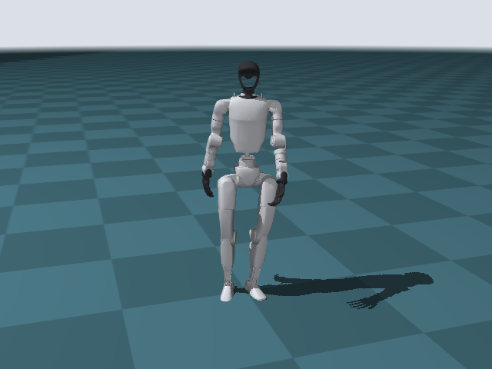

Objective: In place motions

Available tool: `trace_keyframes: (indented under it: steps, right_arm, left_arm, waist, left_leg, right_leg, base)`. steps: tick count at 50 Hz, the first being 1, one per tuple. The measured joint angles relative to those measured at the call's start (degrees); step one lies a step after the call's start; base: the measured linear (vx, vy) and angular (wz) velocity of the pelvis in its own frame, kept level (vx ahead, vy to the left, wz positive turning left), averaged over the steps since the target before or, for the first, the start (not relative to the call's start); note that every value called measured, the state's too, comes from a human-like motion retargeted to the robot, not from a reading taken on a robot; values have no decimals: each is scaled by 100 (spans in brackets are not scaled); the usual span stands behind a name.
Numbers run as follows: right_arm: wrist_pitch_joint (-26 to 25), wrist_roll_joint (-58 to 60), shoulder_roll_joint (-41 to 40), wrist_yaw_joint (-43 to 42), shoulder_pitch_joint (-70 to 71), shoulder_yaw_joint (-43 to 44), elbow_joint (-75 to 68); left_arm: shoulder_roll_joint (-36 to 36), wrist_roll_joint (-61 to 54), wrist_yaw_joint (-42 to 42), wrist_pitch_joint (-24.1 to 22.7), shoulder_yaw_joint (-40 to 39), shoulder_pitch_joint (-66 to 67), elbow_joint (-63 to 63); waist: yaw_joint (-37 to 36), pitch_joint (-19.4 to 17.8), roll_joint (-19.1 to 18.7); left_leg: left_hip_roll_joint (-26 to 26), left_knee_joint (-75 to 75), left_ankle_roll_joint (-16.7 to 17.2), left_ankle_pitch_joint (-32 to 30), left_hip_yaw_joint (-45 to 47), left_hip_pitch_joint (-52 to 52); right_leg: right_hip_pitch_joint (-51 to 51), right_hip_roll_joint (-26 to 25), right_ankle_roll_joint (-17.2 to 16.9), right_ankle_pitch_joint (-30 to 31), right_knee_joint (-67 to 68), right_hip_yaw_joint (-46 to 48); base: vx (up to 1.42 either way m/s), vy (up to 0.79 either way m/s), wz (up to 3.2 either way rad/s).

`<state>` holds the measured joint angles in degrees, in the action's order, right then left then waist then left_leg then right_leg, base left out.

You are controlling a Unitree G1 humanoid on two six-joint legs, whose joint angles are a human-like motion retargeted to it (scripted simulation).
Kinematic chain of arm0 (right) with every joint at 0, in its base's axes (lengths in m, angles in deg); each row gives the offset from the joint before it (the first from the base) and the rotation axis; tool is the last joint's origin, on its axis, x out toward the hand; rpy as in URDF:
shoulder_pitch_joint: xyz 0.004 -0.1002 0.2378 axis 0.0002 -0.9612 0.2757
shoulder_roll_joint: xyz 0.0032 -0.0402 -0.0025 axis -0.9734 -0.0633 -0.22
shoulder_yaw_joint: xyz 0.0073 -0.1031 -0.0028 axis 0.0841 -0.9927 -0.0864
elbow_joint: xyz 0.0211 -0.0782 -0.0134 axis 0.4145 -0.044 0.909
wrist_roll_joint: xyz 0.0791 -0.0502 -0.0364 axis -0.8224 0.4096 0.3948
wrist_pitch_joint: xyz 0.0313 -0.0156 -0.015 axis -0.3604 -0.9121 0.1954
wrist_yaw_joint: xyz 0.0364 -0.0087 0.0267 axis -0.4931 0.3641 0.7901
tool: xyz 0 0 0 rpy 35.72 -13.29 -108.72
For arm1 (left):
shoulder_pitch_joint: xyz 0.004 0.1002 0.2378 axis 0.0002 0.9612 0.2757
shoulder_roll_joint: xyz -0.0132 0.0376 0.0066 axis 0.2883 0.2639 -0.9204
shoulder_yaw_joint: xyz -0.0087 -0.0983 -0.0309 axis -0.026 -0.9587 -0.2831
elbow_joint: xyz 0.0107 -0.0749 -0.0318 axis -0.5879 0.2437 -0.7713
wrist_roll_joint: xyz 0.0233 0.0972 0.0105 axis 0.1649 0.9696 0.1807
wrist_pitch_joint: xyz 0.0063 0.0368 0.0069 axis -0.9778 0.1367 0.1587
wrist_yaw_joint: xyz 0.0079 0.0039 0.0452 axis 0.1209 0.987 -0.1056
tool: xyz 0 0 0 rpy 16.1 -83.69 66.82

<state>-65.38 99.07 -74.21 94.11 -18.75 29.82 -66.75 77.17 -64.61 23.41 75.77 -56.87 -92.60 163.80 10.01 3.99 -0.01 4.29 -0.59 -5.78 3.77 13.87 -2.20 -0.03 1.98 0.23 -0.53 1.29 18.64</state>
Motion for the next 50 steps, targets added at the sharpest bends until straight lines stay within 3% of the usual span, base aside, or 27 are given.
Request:
trace_keyframes:
  steps: [11,20,23,27,32,35,39,45,50]
  right_arm:
    - [-493,24,385,-100,-492,442,0]
    - [-152,-310,-102,-149,327,287,870]
    - [-48,-271,-326,-56,657,33,1471]
    - [110,-208,-560,227,1141,-397,2200]
    - [361,-181,-667,465,1435,-832,2954]
    - [515,-125,-624,468,1387,-932,3206]
    - [611,66,-525,328,1232,-857,2974]
    - [313,363,-439,205,1145,-667,1758]
    - [59,178,-280,152,924,-307,968]
  left_arm:
    - [-13,76,-107,-318,455,-314,-1206]
    - [52,803,-217,-240,166,635,489]
    - [136,978,-412,23,-11,1071,1314]
    - [217,1127,-400,532,-62,1996,1368]
    - [440,1639,-112,323,-136,2946,1368]
    - [616,1870,-109,431,-157,3281,1368]
    - [673,1821,-361,598,-435,3392,1368]
    - [419,1026,-379,319,-864,3016,1368]
    - [169,674,-737,119,-615,2273,1267]
  waist:
    - [110,-63,-97]
    - [16,-151,-173]
    - [36,-231,-186]
    - [189,-330,-157]
    - [275,-399,-131]
    - [169,-431,-51]
    - [-39,-344,-10]
    - [-4,-219,-36]
    - [6,-205,-31]
  left_leg:
    - [-27,5,-32,58,251,36]
    - [-12,73,-95,75,414,85]
    - [-34,90,-107,64,449,68]
    - [-48,149,-99,11,436,-1]
    - [-36,165,-90,-58,364,-77]
    - [17,148,-76,-59,294,22]
    - [48,111,-61,-44,178,90]
    - [26,94,-26,-42,74,104]
    - [-13,85,11,-41,70,117]
  right_leg:
    - [-109,14,-44,29,83,-235]
    - [-304,38,-74,4,315,-497]
    - [-383,37,-91,43,382,-542]
    - [-546,63,-145,86,533,-634]
    - [-564,32,-76,56,518,-611]
    - [-376,107,-90,67,394,-486]
    - [-172,141,-87,92,202,-304]
    - [-89,72,-37,42,142,-231]
    - [-72,27,8,36,126,-210]
  base:
    - [-1,3,-17]
    - [0,6,-15]
    - [0,0,0]
    - [-7,-1,8]
    - [-2,-1,10]
    - [5,-1,27]
    - [7,-3,28]
    - [1,-2,12]
    - [-2,-4,-1]
